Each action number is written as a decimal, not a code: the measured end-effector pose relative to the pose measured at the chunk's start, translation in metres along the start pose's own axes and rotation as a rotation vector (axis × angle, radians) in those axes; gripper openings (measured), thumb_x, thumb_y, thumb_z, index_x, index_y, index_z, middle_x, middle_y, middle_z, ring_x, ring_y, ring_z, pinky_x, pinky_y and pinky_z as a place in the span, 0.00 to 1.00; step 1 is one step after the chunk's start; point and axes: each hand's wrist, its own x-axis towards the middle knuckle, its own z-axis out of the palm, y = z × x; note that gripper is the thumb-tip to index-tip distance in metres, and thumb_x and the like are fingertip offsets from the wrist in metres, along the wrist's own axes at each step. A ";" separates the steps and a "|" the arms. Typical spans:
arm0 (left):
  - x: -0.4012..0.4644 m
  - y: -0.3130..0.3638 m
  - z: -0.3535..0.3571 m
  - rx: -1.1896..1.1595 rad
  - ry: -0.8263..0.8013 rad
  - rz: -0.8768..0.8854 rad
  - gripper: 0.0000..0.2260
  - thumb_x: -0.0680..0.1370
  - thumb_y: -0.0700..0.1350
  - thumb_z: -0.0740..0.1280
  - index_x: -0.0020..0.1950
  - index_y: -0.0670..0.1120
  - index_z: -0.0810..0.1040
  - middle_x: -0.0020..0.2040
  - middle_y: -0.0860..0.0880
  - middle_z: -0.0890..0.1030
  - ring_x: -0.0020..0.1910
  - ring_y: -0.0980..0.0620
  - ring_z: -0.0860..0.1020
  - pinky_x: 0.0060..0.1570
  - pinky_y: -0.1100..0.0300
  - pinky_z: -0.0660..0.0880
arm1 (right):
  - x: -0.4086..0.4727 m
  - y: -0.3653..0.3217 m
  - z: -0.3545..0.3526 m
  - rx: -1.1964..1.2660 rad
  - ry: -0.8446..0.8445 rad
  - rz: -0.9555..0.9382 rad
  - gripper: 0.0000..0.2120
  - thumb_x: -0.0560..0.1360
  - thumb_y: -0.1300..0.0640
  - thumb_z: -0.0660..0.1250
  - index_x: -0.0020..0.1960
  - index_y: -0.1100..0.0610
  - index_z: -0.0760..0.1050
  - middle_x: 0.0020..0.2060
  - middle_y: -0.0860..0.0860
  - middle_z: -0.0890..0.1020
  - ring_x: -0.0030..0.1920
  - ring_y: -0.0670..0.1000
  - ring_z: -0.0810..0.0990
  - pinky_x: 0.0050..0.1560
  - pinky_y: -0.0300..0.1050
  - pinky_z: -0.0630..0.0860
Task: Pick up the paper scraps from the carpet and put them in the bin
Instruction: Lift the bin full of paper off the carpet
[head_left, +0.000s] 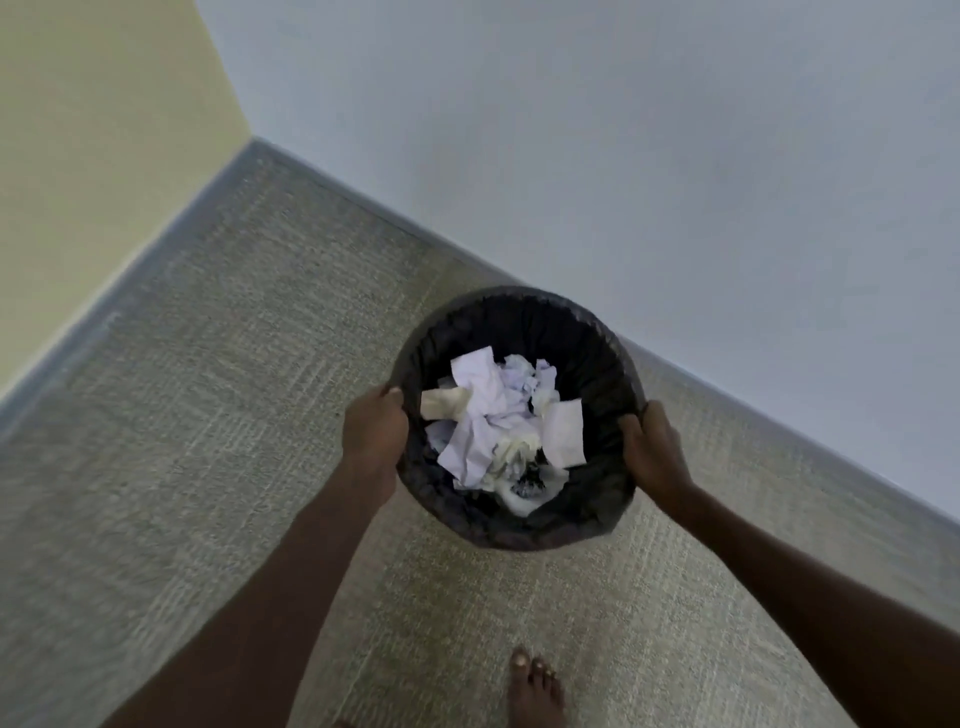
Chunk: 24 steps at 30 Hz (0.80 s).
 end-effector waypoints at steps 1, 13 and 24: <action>-0.008 0.007 -0.017 -0.034 -0.024 0.002 0.12 0.82 0.46 0.59 0.57 0.45 0.81 0.51 0.45 0.83 0.52 0.43 0.81 0.56 0.44 0.78 | -0.012 -0.010 0.002 0.021 -0.012 0.003 0.08 0.80 0.57 0.56 0.52 0.61 0.67 0.42 0.53 0.75 0.41 0.52 0.74 0.37 0.47 0.70; -0.063 0.078 -0.222 -0.202 0.008 0.035 0.12 0.83 0.45 0.61 0.64 0.47 0.79 0.55 0.47 0.81 0.45 0.54 0.79 0.41 0.57 0.74 | -0.090 -0.198 0.004 0.173 -0.447 -0.044 0.05 0.79 0.58 0.60 0.52 0.57 0.73 0.47 0.58 0.79 0.43 0.53 0.79 0.40 0.51 0.75; 0.036 0.126 -0.289 -0.345 0.147 0.062 0.16 0.82 0.41 0.63 0.70 0.40 0.73 0.65 0.44 0.78 0.62 0.43 0.77 0.63 0.50 0.72 | -0.021 -0.332 0.058 0.136 -0.641 -0.185 0.11 0.79 0.65 0.57 0.56 0.54 0.74 0.49 0.56 0.82 0.44 0.54 0.84 0.39 0.54 0.83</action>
